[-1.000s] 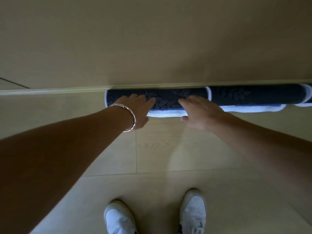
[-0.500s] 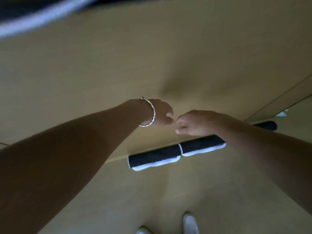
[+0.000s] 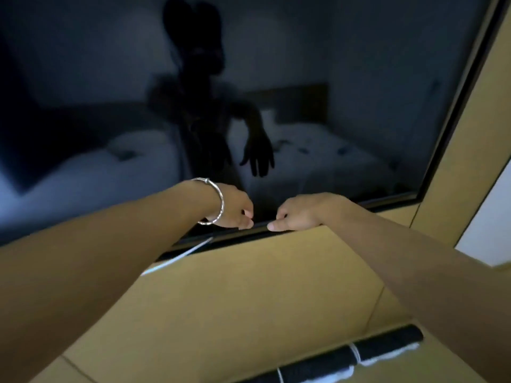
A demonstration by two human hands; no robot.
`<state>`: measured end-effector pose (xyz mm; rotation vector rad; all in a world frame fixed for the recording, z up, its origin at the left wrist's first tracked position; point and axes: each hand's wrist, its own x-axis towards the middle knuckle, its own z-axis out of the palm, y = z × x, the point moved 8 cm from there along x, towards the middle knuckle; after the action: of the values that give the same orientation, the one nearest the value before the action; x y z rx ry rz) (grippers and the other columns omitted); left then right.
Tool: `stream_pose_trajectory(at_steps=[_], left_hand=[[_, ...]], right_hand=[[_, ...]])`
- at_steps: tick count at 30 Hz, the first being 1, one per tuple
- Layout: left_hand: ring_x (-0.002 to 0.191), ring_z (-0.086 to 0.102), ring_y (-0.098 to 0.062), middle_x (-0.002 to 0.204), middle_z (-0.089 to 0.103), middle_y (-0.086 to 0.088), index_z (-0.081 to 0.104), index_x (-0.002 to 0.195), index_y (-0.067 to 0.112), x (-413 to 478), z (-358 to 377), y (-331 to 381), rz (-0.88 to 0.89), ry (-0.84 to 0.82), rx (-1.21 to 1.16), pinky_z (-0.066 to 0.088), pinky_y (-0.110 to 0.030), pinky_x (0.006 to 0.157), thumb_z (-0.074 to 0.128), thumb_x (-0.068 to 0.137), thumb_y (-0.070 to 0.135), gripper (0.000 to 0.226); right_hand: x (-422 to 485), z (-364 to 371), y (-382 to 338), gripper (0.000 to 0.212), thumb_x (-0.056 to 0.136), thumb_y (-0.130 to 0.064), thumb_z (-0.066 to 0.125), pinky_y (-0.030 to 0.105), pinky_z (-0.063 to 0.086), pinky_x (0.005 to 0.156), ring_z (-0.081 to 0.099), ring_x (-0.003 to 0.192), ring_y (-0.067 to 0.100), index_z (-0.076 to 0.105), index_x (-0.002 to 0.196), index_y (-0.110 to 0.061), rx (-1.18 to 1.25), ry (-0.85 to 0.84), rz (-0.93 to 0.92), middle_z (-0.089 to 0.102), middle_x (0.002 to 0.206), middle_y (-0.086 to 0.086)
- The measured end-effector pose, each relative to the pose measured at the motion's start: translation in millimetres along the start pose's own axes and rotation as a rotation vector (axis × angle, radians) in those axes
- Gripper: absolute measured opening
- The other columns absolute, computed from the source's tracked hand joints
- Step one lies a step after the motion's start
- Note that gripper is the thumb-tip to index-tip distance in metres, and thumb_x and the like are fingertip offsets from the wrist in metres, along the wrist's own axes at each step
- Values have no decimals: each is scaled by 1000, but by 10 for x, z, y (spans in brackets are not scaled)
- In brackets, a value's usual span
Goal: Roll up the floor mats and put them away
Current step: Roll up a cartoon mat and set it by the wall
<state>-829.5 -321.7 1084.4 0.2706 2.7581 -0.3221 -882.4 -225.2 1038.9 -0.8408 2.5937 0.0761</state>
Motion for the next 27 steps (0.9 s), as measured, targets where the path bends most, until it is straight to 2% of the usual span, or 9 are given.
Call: stream_pose_trajectory(at_steps=[3,5,8,11,15,19,23,27], left_hand=[[115,53,-18,126,59,4,57,125,29,-307,-543,-152,-90,150,-23,38,-28,97,44,95,44,36],[108,57,-18,121,62,5,60,116,33,-510,-756,-298,-149,240,-68,44,-36,98,44,92,46,31],[104,58,-18,116,63,6,61,111,37,-861,-808,-504,-248,261,-72,47,-40,93,44,92,46,27],[107,57,-19,118,62,5,61,113,36,-1245,-680,-637,-340,225,-48,45,-36,92,43,93,46,29],[111,55,-20,120,62,5,62,114,35,-1836,-386,-839,-461,201,-60,44,-36,94,43,93,43,29],[112,54,-21,118,62,5,63,110,34,-2513,-47,-1056,-596,197,-70,44,-35,91,41,94,42,28],[98,50,-15,114,62,5,62,113,32,-3317,304,-1237,-725,180,-99,39,-30,80,40,96,42,30],[107,56,-21,115,63,3,62,116,29,-4280,622,-1410,-863,164,-132,44,-31,87,40,96,41,32]], right_hand=[[-296,-552,-95,58,92,-65,37,36,44,91,60,99,20,57,126,-22,-10,92,-51,68,103,5],[-425,-782,-263,59,92,-65,37,36,44,91,60,98,18,55,129,-23,-15,130,-103,67,101,4],[-541,-942,-632,58,93,-63,37,36,45,91,60,101,19,57,129,-21,-68,157,-206,65,99,-1],[-596,-963,-1066,53,93,-61,39,36,42,92,51,118,19,59,126,-23,-107,215,-333,59,125,-3],[-630,-839,-1739,54,93,-58,43,36,40,99,45,124,20,48,136,-25,-167,253,-487,48,136,-1],[-742,-723,-2474,57,92,-59,44,37,38,101,41,129,19,43,140,-27,-241,257,-608,44,139,-1],[-1047,-662,-3321,57,93,-58,44,38,37,101,39,131,19,42,141,-28,-325,281,-725,42,141,-1],[-1518,-516,-4166,53,94,-55,44,36,38,91,43,127,21,44,139,-26,-378,288,-827,44,139,0]])
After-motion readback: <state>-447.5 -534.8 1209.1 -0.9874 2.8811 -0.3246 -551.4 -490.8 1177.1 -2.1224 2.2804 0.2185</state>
